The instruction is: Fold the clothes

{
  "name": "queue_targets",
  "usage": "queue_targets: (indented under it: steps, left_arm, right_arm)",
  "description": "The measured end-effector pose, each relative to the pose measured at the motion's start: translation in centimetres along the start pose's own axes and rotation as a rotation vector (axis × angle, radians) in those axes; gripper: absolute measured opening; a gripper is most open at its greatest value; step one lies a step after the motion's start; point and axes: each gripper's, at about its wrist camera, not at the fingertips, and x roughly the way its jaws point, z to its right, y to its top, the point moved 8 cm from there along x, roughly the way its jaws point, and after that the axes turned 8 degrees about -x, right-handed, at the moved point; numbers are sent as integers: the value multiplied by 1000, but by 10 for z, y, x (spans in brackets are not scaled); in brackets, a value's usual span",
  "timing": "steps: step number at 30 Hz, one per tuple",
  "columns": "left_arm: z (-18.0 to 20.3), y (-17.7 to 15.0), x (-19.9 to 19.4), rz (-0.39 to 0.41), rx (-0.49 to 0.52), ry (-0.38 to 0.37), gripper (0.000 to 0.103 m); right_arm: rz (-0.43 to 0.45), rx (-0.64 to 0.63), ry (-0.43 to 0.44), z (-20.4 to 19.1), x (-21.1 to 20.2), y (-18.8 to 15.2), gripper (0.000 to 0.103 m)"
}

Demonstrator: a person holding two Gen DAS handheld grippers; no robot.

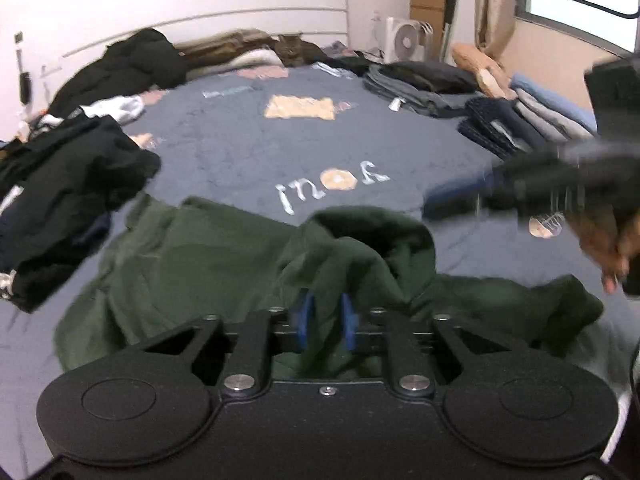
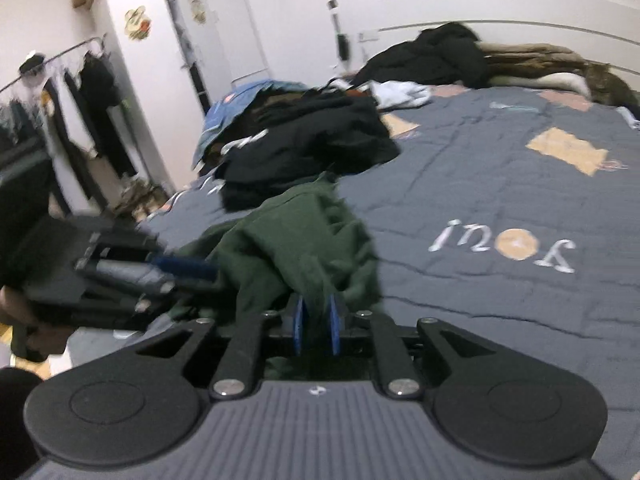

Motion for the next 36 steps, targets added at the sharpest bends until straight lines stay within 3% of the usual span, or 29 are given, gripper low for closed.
queue_targets:
  steps: [4, 8, 11, 16, 20, 23, 24, 25, 26, 33, 35, 36]
  left_arm:
    - [11, -11, 5, -9, 30, -10, 8]
    - [27, -27, 0, -28, 88, -28, 8]
    - [35, -42, -4, -39, 103, -22, 8]
    - [35, -54, -17, 10, 33, 16, 9]
    - [35, -43, -14, 61, -81, 44, 11]
    - [37, -32, -1, 75, -201, 41, 23]
    - [36, -29, 3, 85, -243, 47, 37]
    - [36, -26, 6, 94, -277, 50, 43]
    - [36, -25, 9, 100, -296, 59, 43]
    - [33, -20, 38, 93, -329, 187, 43]
    - [31, -20, 42, 104, -330, 199, 32]
    - [30, -21, 43, 112, -342, 192, 14]
  right_arm:
    - [89, -77, 43, -15, -19, 16, 40]
    - [79, -186, 130, -48, -10, 13, 40]
    - [69, -134, 116, -47, 12, 9, 40]
    - [13, -138, 130, -48, 28, -5, 40]
    - [13, -134, 106, -36, 28, -11, 40]
    - [14, -129, 88, -27, 29, -15, 40]
    - [15, -128, 82, -24, 29, -17, 40]
    - [15, -126, 75, -20, 29, -18, 40]
    - [15, -124, 69, -17, 30, -20, 40]
    - [3, -125, 32, 1, 35, -31, 40]
    - [0, -139, 7, 3, 37, -34, 40]
    - [3, -144, 5, 4, 37, -34, 40]
